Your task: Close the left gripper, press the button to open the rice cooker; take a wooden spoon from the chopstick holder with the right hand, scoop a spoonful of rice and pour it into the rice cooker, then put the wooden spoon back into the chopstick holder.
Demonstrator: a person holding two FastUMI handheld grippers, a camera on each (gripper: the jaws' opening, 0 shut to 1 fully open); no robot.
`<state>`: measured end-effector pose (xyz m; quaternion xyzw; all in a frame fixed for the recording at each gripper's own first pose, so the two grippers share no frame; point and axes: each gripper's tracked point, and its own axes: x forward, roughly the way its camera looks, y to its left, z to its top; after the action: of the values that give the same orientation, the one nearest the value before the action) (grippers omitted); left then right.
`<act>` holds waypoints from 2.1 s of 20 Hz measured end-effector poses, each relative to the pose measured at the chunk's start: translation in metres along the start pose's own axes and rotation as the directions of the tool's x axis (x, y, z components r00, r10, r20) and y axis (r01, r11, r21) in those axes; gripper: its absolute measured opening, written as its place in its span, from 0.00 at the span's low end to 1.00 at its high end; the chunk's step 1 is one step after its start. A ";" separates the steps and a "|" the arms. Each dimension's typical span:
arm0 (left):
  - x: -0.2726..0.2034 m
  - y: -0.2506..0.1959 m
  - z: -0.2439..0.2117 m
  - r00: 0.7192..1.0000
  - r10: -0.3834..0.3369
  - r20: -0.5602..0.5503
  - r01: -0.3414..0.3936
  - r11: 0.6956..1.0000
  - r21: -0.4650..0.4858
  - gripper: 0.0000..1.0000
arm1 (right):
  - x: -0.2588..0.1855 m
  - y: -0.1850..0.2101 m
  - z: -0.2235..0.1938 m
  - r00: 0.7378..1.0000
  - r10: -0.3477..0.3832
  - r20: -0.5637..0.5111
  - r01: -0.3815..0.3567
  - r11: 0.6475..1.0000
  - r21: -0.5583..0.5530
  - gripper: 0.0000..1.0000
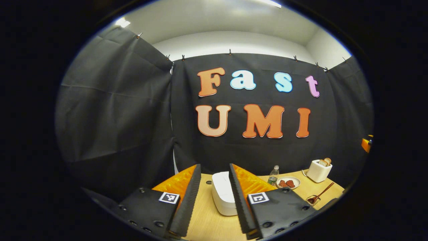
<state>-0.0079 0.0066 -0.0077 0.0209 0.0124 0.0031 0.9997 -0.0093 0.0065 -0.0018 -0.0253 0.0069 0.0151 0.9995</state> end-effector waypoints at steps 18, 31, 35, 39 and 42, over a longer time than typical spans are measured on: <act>0.059 -0.052 -0.048 0.964 -0.225 -0.142 0.211 0.972 -0.105 0.04 | 0.004 0.007 -0.013 1.000 -0.001 -0.024 0.001 1.000 -0.017 0.95; 0.192 -0.143 -0.151 0.866 -0.335 -0.372 0.341 0.939 -0.052 0.04 | 0.014 -0.027 -0.045 0.991 -0.086 -0.101 0.082 0.996 -0.040 0.99; 0.214 -0.153 -0.192 0.833 -0.325 -0.448 0.349 0.937 -0.031 0.04 | 0.020 -0.041 -0.057 0.984 -0.118 -0.134 0.113 0.993 -0.047 0.95; 0.224 -0.151 -0.223 0.808 -0.300 -0.507 0.318 0.947 -0.053 0.05 | 0.025 -0.049 -0.068 0.977 -0.139 -0.164 0.133 0.990 -0.049 0.95; 0.224 -0.147 -0.239 0.800 -0.277 -0.532 0.279 0.957 -0.079 0.04 | 0.029 -0.053 -0.072 0.974 -0.145 -0.175 0.138 0.989 -0.052 0.95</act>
<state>0.2114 -0.1287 -0.2581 0.0190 0.2949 -0.1375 0.9454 0.0201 -0.0492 -0.0716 -0.0468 0.0943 -0.0585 0.9927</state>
